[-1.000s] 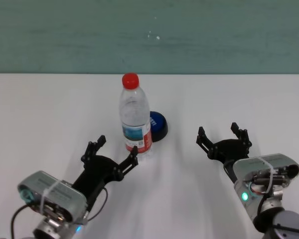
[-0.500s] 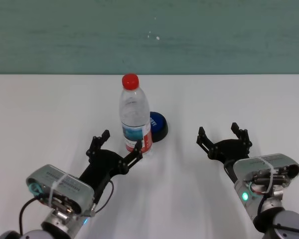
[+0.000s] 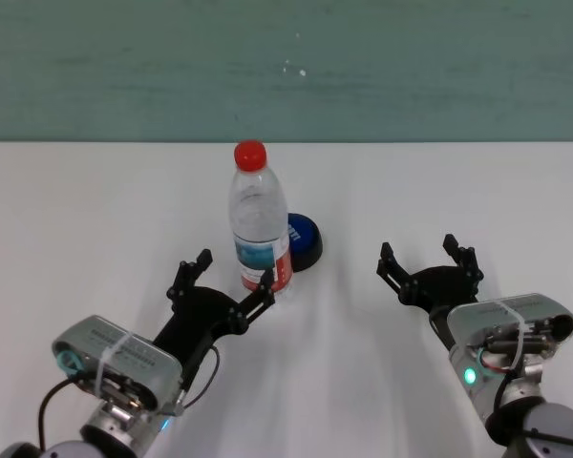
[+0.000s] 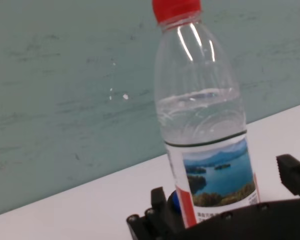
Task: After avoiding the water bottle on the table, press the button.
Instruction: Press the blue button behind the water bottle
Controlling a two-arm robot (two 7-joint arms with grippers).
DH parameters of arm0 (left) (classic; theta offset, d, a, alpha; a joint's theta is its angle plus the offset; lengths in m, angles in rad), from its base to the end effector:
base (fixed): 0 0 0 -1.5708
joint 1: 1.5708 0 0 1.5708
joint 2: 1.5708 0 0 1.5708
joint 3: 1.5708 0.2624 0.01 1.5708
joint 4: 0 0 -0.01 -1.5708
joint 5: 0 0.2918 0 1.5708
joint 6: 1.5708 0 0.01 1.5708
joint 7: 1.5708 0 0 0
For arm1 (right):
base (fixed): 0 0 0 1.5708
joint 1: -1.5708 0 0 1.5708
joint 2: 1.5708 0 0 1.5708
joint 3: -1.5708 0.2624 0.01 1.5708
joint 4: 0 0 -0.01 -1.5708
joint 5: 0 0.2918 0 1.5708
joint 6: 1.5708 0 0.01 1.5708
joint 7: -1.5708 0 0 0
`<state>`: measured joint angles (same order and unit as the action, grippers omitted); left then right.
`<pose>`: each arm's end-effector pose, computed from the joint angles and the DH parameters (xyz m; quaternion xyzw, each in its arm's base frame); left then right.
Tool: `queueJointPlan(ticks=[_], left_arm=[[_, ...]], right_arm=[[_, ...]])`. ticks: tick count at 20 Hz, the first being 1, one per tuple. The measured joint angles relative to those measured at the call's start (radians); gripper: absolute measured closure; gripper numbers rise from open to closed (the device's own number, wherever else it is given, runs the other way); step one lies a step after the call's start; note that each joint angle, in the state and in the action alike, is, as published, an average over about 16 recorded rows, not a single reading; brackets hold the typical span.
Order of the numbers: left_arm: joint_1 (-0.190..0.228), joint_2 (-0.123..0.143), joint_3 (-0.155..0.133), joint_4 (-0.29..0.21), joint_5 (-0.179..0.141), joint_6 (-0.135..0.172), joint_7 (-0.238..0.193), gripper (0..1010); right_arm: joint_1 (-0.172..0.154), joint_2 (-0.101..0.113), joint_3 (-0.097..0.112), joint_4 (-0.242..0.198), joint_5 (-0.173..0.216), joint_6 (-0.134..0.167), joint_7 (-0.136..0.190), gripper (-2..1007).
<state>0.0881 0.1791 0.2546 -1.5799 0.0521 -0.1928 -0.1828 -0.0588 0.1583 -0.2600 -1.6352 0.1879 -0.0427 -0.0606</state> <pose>0.2760 -0.0296 -0.3029 0.0423 -0.0976 0.5206 0.8472 0.2854 0.0393 -0.2793 0.0184 0.0178 -0.6311 0.7753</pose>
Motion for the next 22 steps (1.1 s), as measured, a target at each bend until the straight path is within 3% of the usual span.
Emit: queueJointPlan(ticks=[22], left_arm=[[0.001,0.010,-0.012,0.007,-0.012,-0.006,-0.011,0]], right_arm=[[0.000,0.000,0.000,0.000,0.000,0.000,0.000,1]])
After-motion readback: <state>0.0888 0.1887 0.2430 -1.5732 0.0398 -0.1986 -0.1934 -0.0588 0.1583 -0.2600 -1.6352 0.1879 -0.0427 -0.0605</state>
